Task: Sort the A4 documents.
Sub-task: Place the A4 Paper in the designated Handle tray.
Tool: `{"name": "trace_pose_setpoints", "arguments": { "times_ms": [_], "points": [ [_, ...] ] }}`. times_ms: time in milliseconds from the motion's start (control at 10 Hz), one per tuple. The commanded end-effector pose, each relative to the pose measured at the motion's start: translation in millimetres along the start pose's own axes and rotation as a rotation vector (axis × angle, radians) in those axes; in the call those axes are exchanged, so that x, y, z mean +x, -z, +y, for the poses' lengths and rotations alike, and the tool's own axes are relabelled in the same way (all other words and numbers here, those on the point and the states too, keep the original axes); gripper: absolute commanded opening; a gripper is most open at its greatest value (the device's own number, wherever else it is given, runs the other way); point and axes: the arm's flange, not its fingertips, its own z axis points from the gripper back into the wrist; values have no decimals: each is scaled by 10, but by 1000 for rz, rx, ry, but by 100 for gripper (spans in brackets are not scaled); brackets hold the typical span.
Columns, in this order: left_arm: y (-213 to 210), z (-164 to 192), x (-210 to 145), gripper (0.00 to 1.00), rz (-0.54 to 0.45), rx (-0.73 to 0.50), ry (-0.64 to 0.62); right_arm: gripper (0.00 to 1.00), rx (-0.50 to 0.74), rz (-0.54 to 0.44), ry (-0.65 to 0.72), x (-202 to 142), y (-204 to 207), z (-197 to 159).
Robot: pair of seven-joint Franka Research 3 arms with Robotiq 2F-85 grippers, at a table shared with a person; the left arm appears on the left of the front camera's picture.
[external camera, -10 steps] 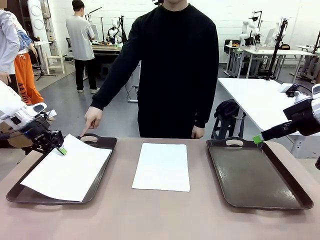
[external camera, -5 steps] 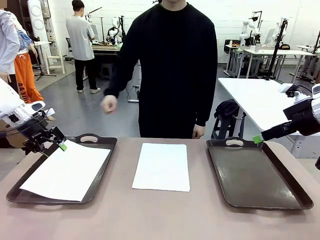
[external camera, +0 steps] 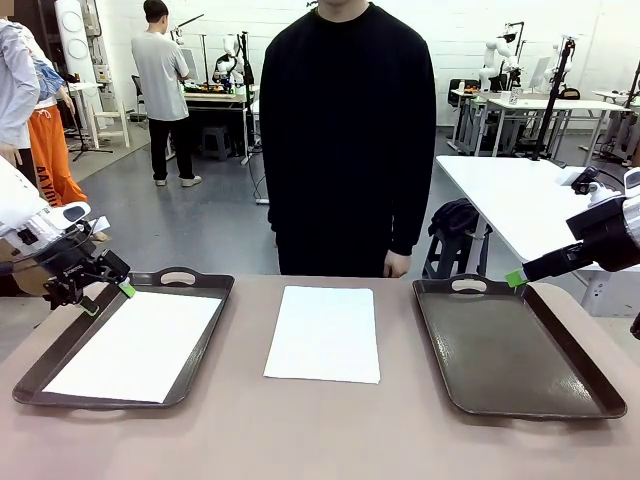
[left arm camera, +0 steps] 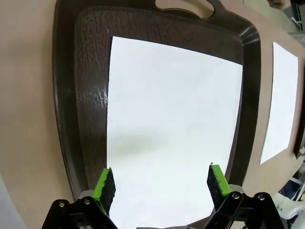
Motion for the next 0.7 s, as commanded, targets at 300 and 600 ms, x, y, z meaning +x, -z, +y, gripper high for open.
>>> {"name": "trace_pose_setpoints", "arguments": {
  "times_ms": [300,600],
  "points": [
    [0,0,0,100,0,0,0,100,18,-10,2,-7,41,-24],
    [0,0,0,100,0,0,0,100,18,-10,2,-7,41,-24]
  ]
}}
